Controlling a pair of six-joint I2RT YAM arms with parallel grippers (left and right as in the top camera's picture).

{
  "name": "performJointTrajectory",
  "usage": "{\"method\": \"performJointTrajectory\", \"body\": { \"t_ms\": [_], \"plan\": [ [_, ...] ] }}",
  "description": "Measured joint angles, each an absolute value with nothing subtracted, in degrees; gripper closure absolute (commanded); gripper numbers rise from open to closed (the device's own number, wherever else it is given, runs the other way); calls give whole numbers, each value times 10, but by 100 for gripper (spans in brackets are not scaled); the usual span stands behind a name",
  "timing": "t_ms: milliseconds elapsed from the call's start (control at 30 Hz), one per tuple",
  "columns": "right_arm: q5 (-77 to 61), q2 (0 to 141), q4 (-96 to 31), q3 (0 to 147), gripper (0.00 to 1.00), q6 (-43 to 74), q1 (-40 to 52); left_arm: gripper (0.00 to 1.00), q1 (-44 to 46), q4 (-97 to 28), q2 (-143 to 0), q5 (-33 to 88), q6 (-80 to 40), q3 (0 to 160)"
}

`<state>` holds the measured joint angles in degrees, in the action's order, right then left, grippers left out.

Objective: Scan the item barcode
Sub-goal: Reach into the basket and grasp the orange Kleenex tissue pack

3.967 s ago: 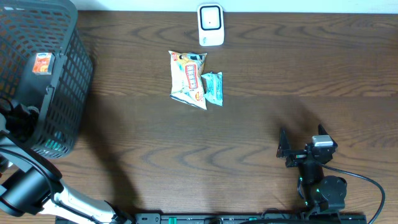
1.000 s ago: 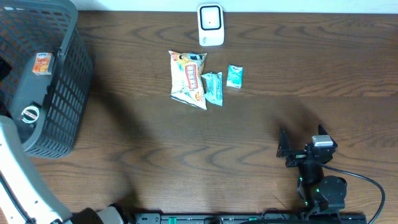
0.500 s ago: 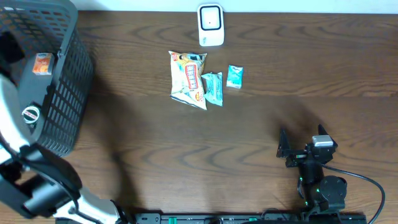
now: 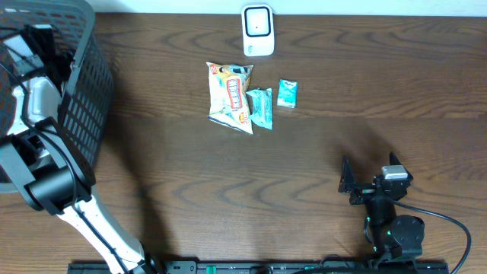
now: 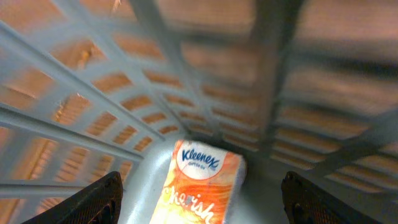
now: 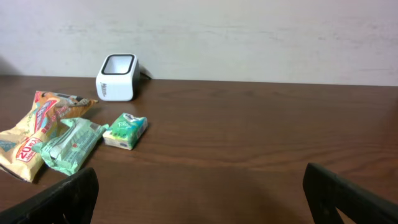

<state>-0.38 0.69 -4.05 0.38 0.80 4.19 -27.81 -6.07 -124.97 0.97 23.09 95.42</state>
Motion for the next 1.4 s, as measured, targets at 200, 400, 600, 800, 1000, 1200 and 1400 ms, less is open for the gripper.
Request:
{"method": "performJointTrajectory", "body": {
  "t_ms": [200, 400, 600, 800, 1000, 1200, 1400],
  "plan": [
    [-4, 7, -41, 4, 1, 8, 42, 25, -287, -28, -1263, 19, 260, 954],
    [-4, 7, -41, 4, 1, 8, 42, 25, -287, -16, -1283, 32, 268, 954],
    [-4, 7, -41, 4, 1, 8, 42, 56, -289, -10, -1323, 40, 268, 954],
    [-4, 7, -41, 4, 1, 8, 42, 93, -290, -7, -1326, 42, 272, 958],
    [-4, 7, -41, 4, 1, 8, 42, 93, -288, -27, -1315, 34, 224, 958],
    [-4, 7, -40, 4, 1, 8, 42, 93, -287, -88, -1209, 31, 134, 952],
    [-4, 7, -41, 4, 1, 8, 42, 93, -281, -150, -1008, 31, 47, 952]
  ]
}}
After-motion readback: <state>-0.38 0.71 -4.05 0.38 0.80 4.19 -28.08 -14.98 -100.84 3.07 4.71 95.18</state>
